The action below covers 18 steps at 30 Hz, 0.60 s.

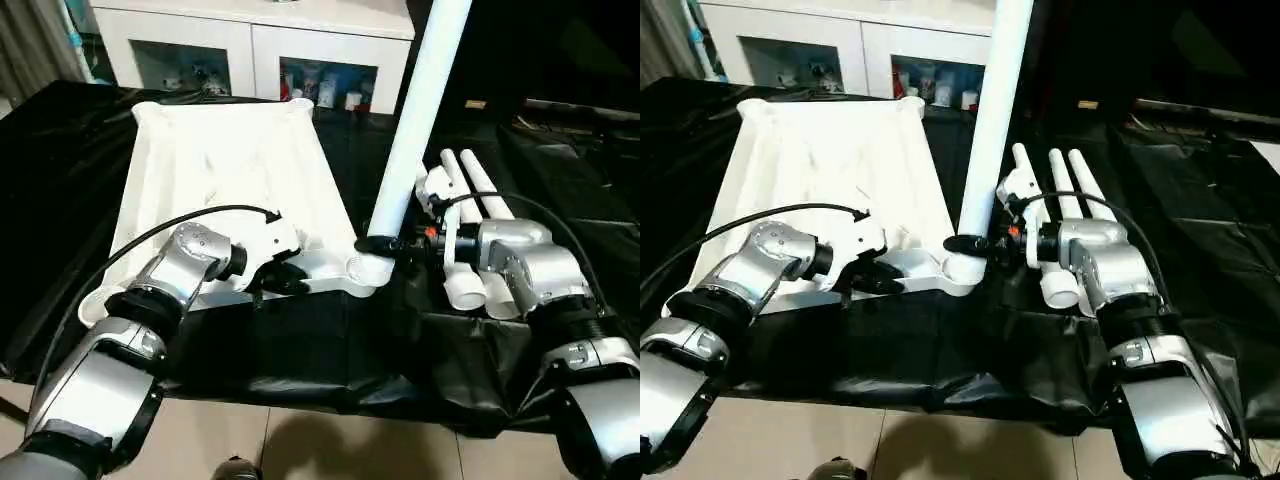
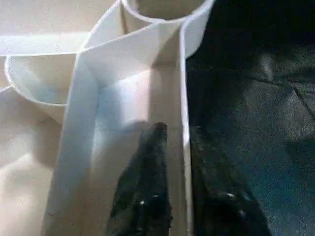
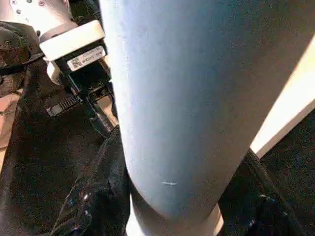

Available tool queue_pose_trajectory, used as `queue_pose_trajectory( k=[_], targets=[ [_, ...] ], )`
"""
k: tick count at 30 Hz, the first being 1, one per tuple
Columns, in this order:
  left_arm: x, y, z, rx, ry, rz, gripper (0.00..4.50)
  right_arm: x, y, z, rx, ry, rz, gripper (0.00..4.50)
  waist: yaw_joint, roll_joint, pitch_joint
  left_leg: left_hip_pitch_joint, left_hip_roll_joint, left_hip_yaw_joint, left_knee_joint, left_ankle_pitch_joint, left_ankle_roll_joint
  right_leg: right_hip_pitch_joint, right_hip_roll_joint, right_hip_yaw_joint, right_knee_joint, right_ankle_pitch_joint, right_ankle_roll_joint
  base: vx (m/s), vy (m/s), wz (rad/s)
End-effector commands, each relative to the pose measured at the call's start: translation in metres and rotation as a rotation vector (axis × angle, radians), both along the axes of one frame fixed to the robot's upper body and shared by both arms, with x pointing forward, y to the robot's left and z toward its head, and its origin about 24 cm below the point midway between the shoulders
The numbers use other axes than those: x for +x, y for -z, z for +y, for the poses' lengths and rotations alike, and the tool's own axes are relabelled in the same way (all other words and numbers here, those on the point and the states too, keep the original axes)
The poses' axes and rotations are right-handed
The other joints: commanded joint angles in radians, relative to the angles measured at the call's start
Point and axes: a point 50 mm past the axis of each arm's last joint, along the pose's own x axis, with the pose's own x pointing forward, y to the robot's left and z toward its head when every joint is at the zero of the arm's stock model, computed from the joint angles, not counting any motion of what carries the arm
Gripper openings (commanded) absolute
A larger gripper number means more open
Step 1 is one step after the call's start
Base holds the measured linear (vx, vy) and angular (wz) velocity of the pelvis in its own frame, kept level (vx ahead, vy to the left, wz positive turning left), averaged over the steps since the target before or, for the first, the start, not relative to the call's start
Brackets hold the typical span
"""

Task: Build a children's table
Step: Insert table leg to table base

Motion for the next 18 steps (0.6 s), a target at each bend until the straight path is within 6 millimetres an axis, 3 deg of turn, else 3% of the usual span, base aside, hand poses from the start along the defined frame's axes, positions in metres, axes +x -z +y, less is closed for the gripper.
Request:
queue_pose_trajectory(
  k=[1,6,7,10,12,14,17,18],
  targets=[
    [-0.001,0.003,0.007,0.042,0.001,0.009,0.4,-0.001,-0.004,0.0,0.006,-0.001,-0.045,1.86,-0.001,0.017,-0.082,0.018,0.007,0.002,-0.058,-0.155,0.024,0.068,-0.072,0.044,-0.067,0.11,-0.271,0.0,0.0,0.0],
    [-0.003,-0.001,0.006,-0.006,0.039,-0.008,0.11,-0.002,-0.004,0.002,0.012,-0.002,-0.059,1.86,-0.001,0.02,-0.082,0.019,0.009,0.001,-0.059,-0.163,0.018,0.066,-0.073,0.044,-0.068,0.086,-0.27,0.0,0.0,0.0],
    [-0.007,-0.004,0.004,-0.08,0.065,-0.004,0.03,-0.002,-0.004,0.003,0.015,-0.005,-0.061,1.86,-0.001,0.02,-0.083,0.016,0.01,0.0,-0.059,-0.154,0.018,0.067,-0.074,0.043,-0.064,0.097,-0.273,0.0,0.0,0.0],
    [-0.014,-0.005,0.002,-0.154,0.104,0.003,0.0,-0.004,0.001,0.006,0.006,-0.022,-0.045,1.86,-0.003,0.017,-0.084,0.015,0.009,0.003,-0.058,-0.129,0.037,0.066,-0.072,0.044,-0.061,0.122,-0.274,0.0,0.0,0.0],
    [-0.017,-0.004,0.002,-0.158,0.112,0.004,0.0,-0.005,0.002,0.007,0.002,-0.025,-0.044,1.86,-0.002,0.021,-0.085,0.014,0.007,0.005,-0.055,-0.109,0.053,0.063,-0.07,0.044,-0.061,0.128,-0.27,0.0,0.0,0.0],
    [-0.018,-0.002,0.002,-0.158,0.116,0.004,0.0,-0.004,0.003,0.007,0.001,-0.024,-0.045,1.86,0.001,0.023,-0.084,0.016,0.009,0.006,-0.055,-0.111,0.058,0.059,-0.071,0.044,-0.062,0.113,-0.268,0.0,0.0,0.0],
    [-0.025,0.005,0.003,-0.151,0.124,0.01,0.0,-0.003,0.004,0.009,-0.001,-0.025,-0.04,1.86,-0.001,0.016,-0.082,0.014,0.01,0.006,-0.059,-0.124,0.051,0.06,-0.072,0.044,-0.065,0.072,-0.255,0.0,0.0,0.0],
    [-0.026,0.007,0.004,-0.145,0.125,0.012,0.0,-0.004,0.005,0.01,-0.002,-0.03,-0.035,1.86,0.0,0.02,-0.081,0.015,0.011,0.006,-0.059,-0.127,0.05,0.058,-0.073,0.044,-0.067,0.056,-0.25,0.0,0.0,0.0]
  ],
)
